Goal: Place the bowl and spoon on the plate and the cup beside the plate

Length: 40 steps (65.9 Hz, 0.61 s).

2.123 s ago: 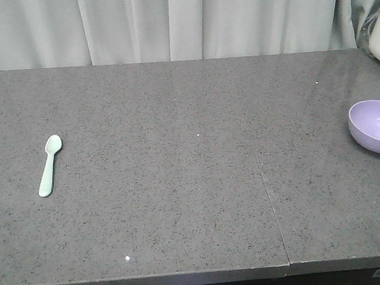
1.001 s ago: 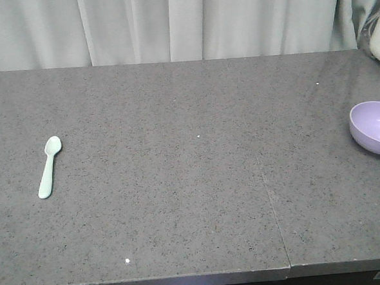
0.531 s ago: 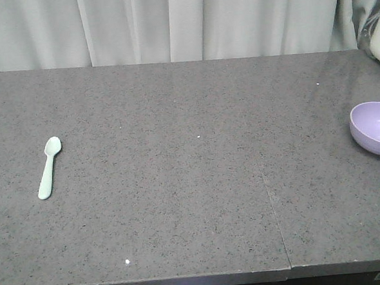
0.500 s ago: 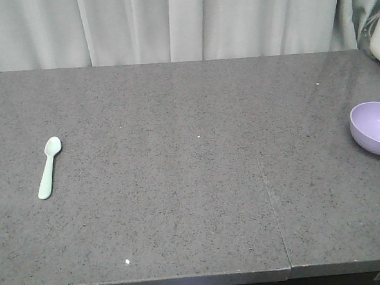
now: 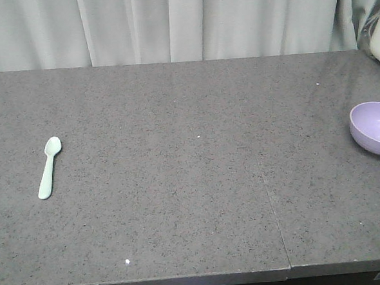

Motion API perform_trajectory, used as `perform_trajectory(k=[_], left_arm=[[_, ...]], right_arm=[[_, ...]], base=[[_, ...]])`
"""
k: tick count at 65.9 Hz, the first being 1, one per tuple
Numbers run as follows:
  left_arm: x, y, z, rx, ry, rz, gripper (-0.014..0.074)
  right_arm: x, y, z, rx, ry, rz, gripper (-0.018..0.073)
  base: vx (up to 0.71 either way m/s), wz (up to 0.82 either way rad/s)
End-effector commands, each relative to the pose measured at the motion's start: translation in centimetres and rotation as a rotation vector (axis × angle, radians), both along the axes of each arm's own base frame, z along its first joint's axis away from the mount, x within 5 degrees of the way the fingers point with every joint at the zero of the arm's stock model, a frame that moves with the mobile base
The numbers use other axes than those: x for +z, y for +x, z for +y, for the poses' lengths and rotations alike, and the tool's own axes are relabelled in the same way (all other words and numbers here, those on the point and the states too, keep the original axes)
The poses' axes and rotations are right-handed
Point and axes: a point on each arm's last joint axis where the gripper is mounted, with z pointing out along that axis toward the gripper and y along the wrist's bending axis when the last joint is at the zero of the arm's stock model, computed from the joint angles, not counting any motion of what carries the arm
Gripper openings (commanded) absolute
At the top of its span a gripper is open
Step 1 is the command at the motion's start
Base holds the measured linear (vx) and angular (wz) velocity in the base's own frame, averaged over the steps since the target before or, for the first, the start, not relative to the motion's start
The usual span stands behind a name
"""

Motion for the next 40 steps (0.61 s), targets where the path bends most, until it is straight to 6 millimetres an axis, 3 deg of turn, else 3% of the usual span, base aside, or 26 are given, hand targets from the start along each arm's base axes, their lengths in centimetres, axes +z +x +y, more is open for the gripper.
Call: perform_trajectory(k=[1, 40], left_arm=[[-0.41, 0.23, -0.02, -0.002, -0.008, -0.030, -0.0006], [-0.41, 0.23, -0.02, -0.002, -0.008, -0.030, -0.0006]], right_arm=[[0.23, -0.06, 0.08, 0.009, -0.009, -0.073, -0.0005], [0.23, -0.06, 0.08, 0.009, -0.009, -0.073, -0.0005]], base=[[0.00, 0.00], [0.00, 0.00]])
